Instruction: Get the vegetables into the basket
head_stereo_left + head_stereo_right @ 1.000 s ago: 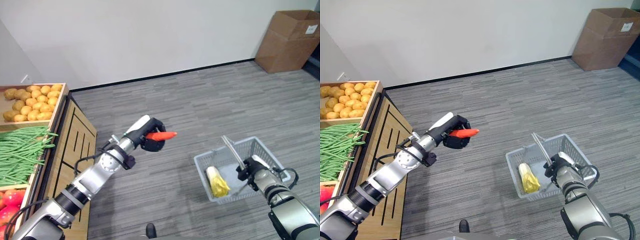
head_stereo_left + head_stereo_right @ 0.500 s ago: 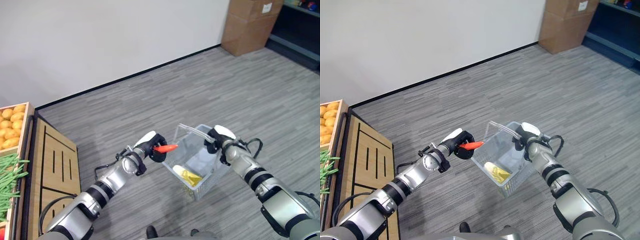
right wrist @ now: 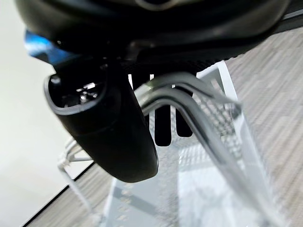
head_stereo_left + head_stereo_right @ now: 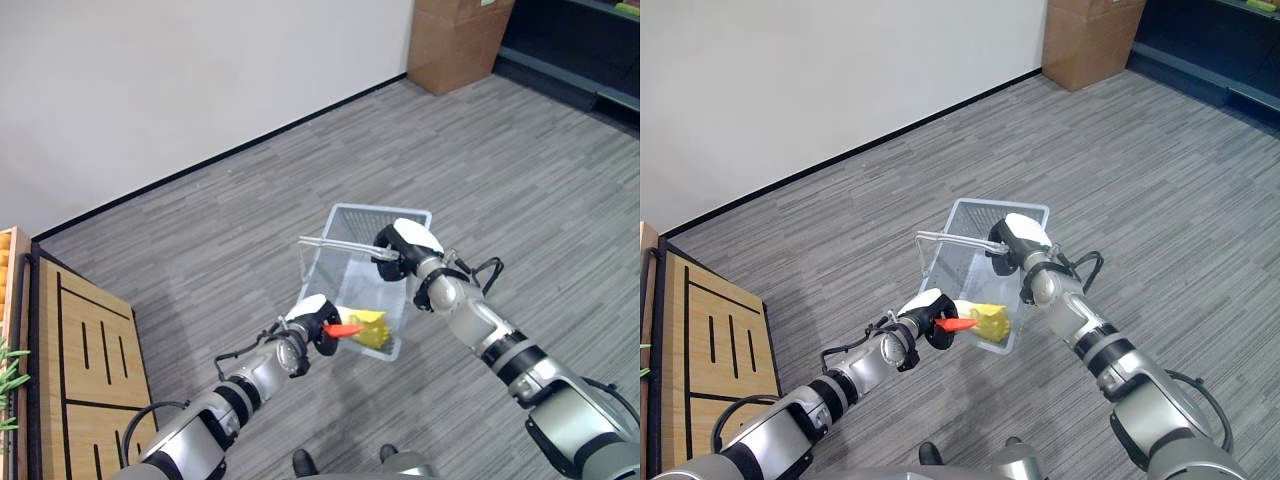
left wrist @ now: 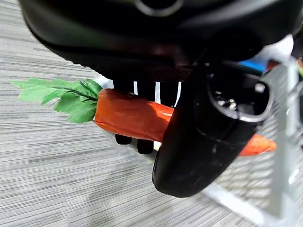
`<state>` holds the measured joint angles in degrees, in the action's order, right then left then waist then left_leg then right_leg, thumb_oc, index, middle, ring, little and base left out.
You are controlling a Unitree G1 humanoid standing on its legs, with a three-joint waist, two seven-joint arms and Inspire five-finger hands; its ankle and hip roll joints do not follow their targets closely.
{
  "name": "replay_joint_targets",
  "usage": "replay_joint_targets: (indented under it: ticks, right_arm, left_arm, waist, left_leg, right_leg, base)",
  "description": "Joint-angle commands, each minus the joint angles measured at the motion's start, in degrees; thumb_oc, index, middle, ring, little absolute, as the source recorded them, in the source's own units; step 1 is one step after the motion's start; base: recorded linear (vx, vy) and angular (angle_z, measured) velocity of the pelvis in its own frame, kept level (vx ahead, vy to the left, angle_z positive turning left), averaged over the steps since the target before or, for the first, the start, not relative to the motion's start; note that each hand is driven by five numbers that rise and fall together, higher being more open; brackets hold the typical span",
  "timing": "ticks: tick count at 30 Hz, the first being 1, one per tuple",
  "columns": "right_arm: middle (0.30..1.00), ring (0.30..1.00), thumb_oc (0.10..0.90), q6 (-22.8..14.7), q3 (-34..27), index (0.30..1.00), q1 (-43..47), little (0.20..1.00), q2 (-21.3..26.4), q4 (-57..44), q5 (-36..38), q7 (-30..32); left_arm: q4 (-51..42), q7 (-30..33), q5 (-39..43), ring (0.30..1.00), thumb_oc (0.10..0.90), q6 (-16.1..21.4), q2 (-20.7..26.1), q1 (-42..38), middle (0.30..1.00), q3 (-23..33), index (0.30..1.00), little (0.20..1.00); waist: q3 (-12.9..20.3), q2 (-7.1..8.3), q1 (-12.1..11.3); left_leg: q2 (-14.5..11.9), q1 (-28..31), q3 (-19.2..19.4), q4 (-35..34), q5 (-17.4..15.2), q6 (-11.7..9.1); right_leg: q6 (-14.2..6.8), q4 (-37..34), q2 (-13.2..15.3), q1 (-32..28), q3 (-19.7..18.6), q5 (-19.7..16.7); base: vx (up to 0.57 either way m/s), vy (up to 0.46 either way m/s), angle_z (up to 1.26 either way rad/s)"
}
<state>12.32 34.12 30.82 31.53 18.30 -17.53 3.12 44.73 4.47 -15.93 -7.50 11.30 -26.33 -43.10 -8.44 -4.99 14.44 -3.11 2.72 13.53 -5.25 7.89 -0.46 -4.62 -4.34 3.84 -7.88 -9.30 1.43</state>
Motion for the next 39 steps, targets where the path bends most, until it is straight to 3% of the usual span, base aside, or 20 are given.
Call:
replay_joint_targets:
  ticks: [1,20,21,22,23,39]
  right_arm:
    - [0.300,0.300,0.400,-8.5,-4.4,0.300,6.1,0.300,-2.3,-10.0,1.7,4.0]
    - [0.300,0.300,0.400,-10.3,1.4,0.300,0.0,0.300,-4.7,-13.1,4.4,-1.4]
    - [0.300,0.300,0.400,-10.6,1.6,0.300,0.0,0.300,-5.0,-13.6,4.3,-1.2]
    - [0.300,0.300,0.400,-10.8,1.6,0.300,0.0,0.300,-5.1,-14.1,4.6,-1.2]
    - [0.300,0.300,0.400,-10.8,1.7,0.300,0.0,0.300,-5.3,-14.4,4.8,-1.1]
    - [0.300,0.300,0.400,-10.9,1.2,0.300,-0.4,0.300,-5.6,-14.5,4.6,0.6]
  left_arm:
    - [5.4,3.9,-4.4,0.300,0.400,1.3,-1.8,-7.9,0.300,0.2,0.300,0.300]
    - [0.0,3.5,-6.8,0.300,0.400,2.1,-0.6,-8.2,0.300,-1.1,0.300,0.300]
    - [1.2,3.4,-7.9,0.459,0.514,2.0,-1.1,-7.6,0.459,-1.4,0.459,0.459]
    - [2.2,3.3,-8.5,0.756,0.725,1.9,-1.4,-7.5,0.756,-1.7,0.756,0.756]
    - [2.8,3.3,-9.0,1.000,0.900,1.8,-1.6,-7.3,1.000,-1.9,1.000,1.000]
    - [3.2,3.5,-10.7,1.000,0.900,2.0,-1.9,-5.7,1.000,-2.0,1.000,1.000]
  waist:
    - [4.3,1.42,-1.5]
    - [3.8,0.28,-0.8]
    - [3.6,0.35,-0.9]
    - [3.6,0.36,-0.9]
    - [3.5,0.37,-0.9]
    - [3.8,0.92,-2.0]
  left_leg:
    - [-4.1,5.6,1.6,0.2,-5.7,-5.4]
    - [-3.7,5.3,2.0,0.2,-5.7,-5.4]
    - [-3.7,5.1,2.1,0.2,-5.0,-5.3]
    - [-3.7,5.1,2.0,0.2,-5.0,-5.4]
    - [-3.7,5.1,2.0,0.2,-5.0,-5.3]
    - [-3.7,5.2,1.8,0.2,-5.5,-5.4]
  right_leg:
    - [-4.0,1.4,3.5,5.8,2.5,-4.2]
    - [-4.2,1.5,4.1,6.5,2.6,-4.5]
    - [-4.1,1.7,4.0,6.7,2.7,-4.9]
    - [-4.1,1.7,4.0,6.7,2.8,-4.9]
    - [-4.1,1.7,4.0,6.6,2.9,-4.9]
    - [-4.2,0.9,4.2,5.8,4.0,-4.7]
  base:
    - [0.00,0.000,0.00]
    - [-0.01,-0.004,-0.03]
    - [0.00,0.000,0.00]
    - [-0.05,-0.026,0.02]
    - [0.00,0.000,0.00]
    - [0.00,-0.006,0.02]
